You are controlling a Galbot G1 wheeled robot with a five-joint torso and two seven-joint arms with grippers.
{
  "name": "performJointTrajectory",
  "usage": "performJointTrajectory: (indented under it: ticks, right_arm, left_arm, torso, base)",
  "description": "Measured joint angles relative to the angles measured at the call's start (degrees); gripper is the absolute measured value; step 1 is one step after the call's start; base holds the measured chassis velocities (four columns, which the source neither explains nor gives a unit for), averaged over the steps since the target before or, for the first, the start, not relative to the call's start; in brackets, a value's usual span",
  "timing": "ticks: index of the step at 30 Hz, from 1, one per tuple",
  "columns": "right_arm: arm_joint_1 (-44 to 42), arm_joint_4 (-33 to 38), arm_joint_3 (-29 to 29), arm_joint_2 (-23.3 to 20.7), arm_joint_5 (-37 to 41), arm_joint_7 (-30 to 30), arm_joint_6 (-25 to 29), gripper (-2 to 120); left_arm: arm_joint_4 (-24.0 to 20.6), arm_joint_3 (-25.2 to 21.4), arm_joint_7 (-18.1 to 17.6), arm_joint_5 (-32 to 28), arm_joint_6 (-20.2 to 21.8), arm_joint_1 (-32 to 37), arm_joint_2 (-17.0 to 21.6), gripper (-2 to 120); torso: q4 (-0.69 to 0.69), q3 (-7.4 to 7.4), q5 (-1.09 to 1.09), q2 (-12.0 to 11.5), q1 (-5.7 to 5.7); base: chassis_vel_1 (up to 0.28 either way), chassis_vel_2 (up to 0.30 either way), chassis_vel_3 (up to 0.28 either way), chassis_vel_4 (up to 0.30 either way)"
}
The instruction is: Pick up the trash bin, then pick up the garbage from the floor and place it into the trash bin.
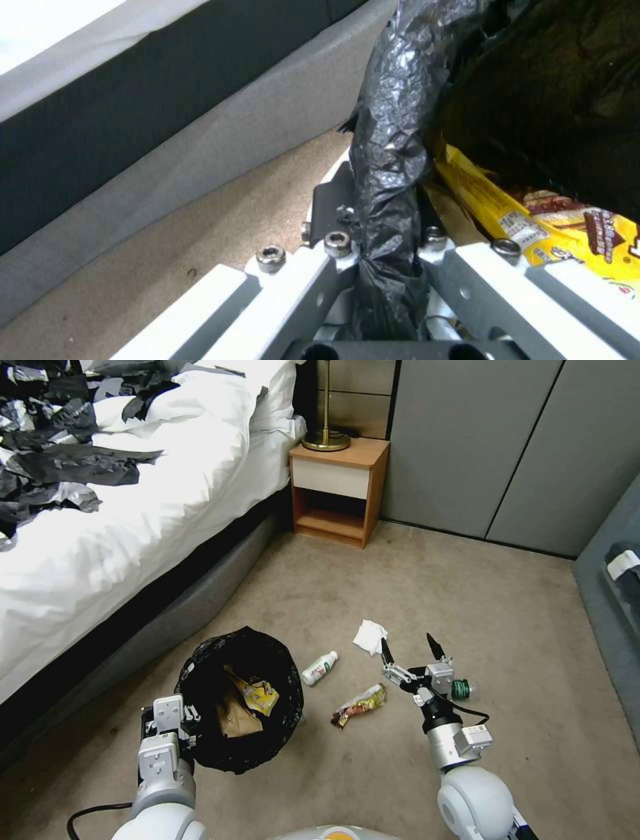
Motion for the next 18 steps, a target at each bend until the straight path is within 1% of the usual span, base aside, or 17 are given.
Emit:
performJointTrajectory:
  ticks: [8,12,14,16,18]
  right_arm:
    - [0.9,-1.4,1.3,-0.2,-0.7,-1.7,1.9,100]
    - [2.3,-2.9,2.4,-0.5,-2.8,-1.8,1.8,100]
    - [3.7,-4.5,3.6,-1.0,-4.7,-2.0,1.3,100]
    - [4.2,-4.9,3.8,-1.1,-4.9,-2.2,1.0,100]
    - [5.8,-6.4,4.8,-2.0,-5.1,-3.2,-1.3,100]
  left_arm:
    - [0.1,0.0,0.0,0.0,0.0,0.0,0.0,0]
    - [0.1,0.0,0.0,0.0,0.0,0.1,0.0,0]
    - [0.1,0.0,0.0,0.0,0.0,0.2,0.0,0]
    - [0.1,0.0,0.0,0.0,0.0,0.2,0.0,0]
    - [0.1,0.0,0.0,0.0,0.0,0.3,0.0,0]
  torso:
    - [-0.01,-0.01,0.00,0.0,0.00]
    - [-0.01,-0.01,0.00,0.0,0.00]
    - [-0.01,0.00,0.00,0.0,0.00]
    - [-0.01,-0.01,0.00,0.0,0.00]
    - [0.00,-0.01,0.01,0.0,0.00]
  base:
    - [0.000,0.000,0.000,0.000]
    - [0.000,0.000,0.000,0.000]
    - [0.000,0.000,0.000,0.000]
    - [0.000,0.000,0.000,0.000]
    - [0.000,0.000,0.000,0.000]
